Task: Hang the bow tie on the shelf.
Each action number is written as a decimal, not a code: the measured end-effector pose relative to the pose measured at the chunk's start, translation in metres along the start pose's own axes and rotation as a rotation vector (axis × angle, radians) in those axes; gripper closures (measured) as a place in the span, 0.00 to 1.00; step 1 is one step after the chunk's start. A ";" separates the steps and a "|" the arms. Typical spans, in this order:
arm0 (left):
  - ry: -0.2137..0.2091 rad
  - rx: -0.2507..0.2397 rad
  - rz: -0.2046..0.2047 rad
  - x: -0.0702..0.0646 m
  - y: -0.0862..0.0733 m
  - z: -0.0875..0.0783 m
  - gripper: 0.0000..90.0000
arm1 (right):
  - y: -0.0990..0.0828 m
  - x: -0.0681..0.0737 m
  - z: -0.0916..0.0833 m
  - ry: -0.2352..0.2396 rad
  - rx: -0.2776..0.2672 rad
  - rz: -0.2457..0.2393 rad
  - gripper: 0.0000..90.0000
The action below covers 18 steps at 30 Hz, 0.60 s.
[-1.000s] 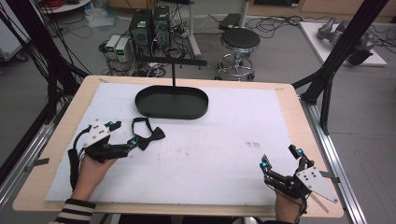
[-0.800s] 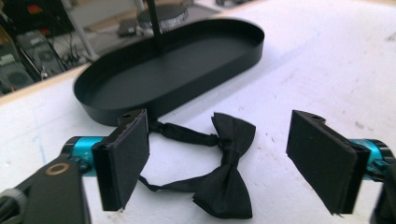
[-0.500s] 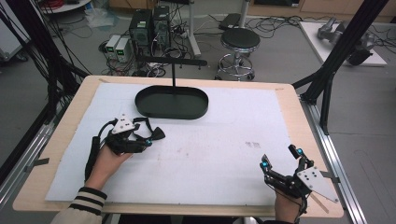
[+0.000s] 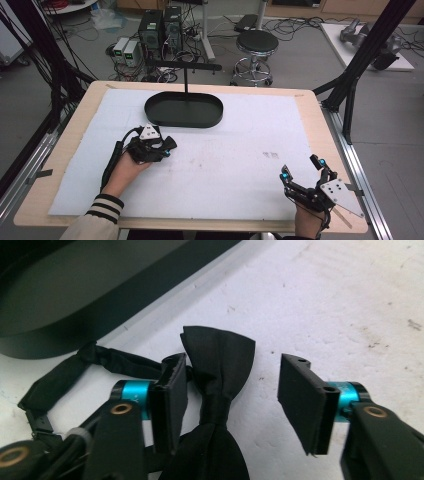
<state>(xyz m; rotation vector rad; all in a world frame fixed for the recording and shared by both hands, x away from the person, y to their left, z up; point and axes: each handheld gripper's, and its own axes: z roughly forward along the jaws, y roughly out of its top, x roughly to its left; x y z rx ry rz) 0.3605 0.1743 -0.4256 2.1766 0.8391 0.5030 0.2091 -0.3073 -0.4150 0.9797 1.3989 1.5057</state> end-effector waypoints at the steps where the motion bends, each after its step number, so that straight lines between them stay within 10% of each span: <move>1: 0.002 0.003 -0.003 0.000 0.000 0.001 0.55 | 0.000 0.000 0.000 0.001 -0.001 0.001 0.06; 18: 0.001 0.081 -0.014 0.006 -0.006 0.006 0.83 | 0.000 0.001 0.001 0.004 0.000 0.002 0.06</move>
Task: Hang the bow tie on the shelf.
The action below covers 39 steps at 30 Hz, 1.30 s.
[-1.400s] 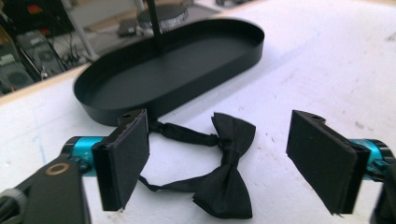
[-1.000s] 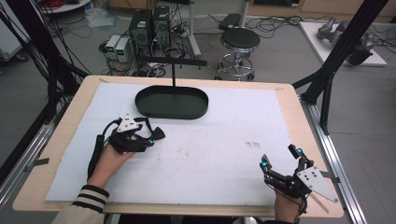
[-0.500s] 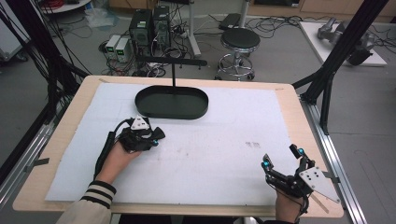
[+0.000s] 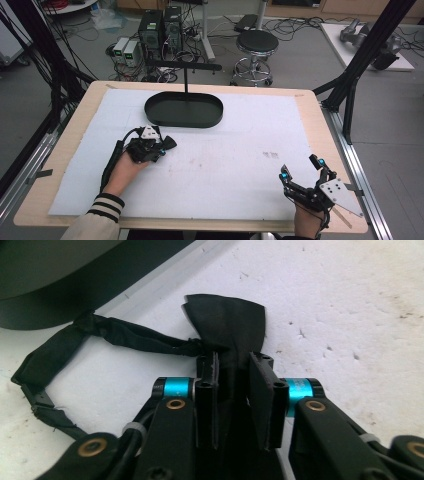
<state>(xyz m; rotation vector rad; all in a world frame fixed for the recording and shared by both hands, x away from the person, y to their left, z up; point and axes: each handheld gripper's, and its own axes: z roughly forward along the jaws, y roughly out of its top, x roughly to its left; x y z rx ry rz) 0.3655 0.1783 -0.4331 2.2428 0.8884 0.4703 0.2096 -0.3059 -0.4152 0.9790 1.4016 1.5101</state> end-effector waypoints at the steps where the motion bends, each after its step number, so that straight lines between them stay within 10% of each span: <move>1: -0.004 0.000 -0.001 0.000 0.000 0.000 0.84 | 0.000 0.000 0.000 0.000 0.000 0.002 0.06; 13: -0.001 -0.222 -0.036 0.002 0.006 -0.023 0.85 | 0.000 0.000 0.000 -0.004 0.001 0.004 0.06; 27: -0.027 -0.727 -0.215 0.011 0.017 -0.072 0.85 | -0.002 0.001 0.002 0.003 0.008 0.000 0.06; 39: -0.089 -0.881 -0.181 0.029 0.042 -0.097 0.86 | -0.003 0.001 0.003 0.009 0.012 0.003 0.06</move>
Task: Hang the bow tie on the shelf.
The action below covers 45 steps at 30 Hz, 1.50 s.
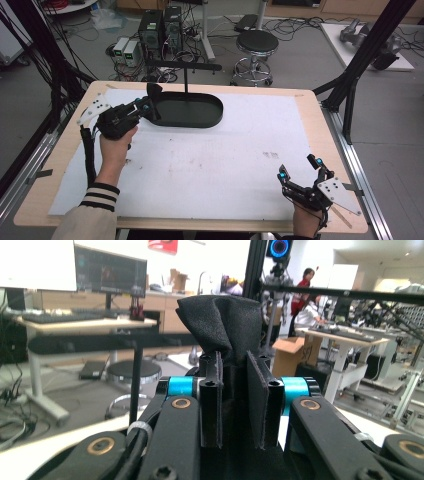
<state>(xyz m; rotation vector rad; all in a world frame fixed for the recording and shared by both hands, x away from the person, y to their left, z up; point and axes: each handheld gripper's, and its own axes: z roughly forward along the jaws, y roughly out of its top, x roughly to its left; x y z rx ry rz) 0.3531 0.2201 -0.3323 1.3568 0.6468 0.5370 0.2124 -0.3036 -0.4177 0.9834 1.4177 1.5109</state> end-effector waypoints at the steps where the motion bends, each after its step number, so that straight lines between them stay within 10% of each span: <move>1: -0.001 -0.011 0.003 0.001 0.003 0.001 0.86 | 0.000 0.000 0.000 0.000 0.000 0.000 0.06; 15: 0.013 -0.081 0.029 0.019 0.025 0.024 0.86 | -0.002 0.000 0.001 0.003 0.005 0.003 0.06; 32: 0.193 -0.117 0.015 0.058 0.029 0.061 0.86 | -0.004 0.003 0.006 0.016 0.018 -0.011 0.06; 45: 0.245 -0.116 0.063 0.055 0.034 0.104 0.86 | -0.006 0.003 0.011 0.025 0.027 -0.007 0.06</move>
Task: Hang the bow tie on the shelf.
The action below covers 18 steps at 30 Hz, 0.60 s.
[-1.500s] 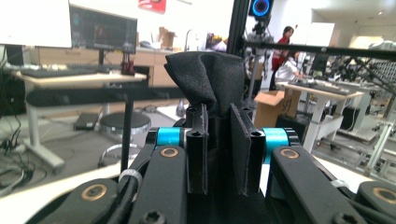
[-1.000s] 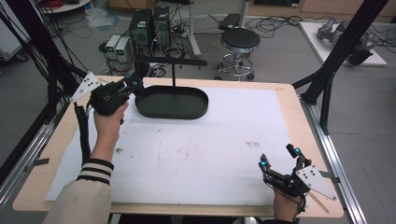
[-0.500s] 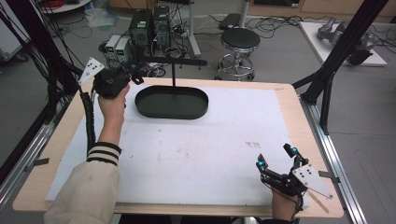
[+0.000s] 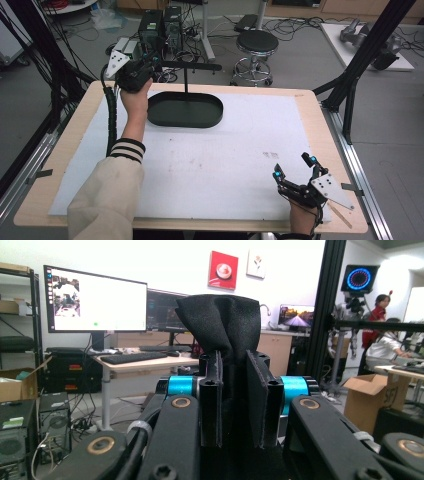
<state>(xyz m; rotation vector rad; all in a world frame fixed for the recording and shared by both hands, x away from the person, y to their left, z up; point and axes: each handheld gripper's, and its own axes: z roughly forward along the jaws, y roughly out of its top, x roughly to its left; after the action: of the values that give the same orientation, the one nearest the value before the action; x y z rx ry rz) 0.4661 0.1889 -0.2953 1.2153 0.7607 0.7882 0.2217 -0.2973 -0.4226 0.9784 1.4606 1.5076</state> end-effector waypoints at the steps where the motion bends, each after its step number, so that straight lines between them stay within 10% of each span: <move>1: 0.005 0.000 0.011 -0.001 -0.001 0.002 0.86 | 0.000 0.000 0.000 0.002 0.000 0.003 0.06; 18: 0.040 0.026 0.034 0.002 -0.008 0.017 0.86 | -0.002 -0.001 0.002 0.002 0.006 0.000 0.06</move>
<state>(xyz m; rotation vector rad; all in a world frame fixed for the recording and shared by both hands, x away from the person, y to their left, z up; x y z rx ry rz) 0.4820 0.1806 -0.3003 1.2416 0.7866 0.8356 0.2244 -0.2974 -0.4242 0.9810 1.4666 1.5055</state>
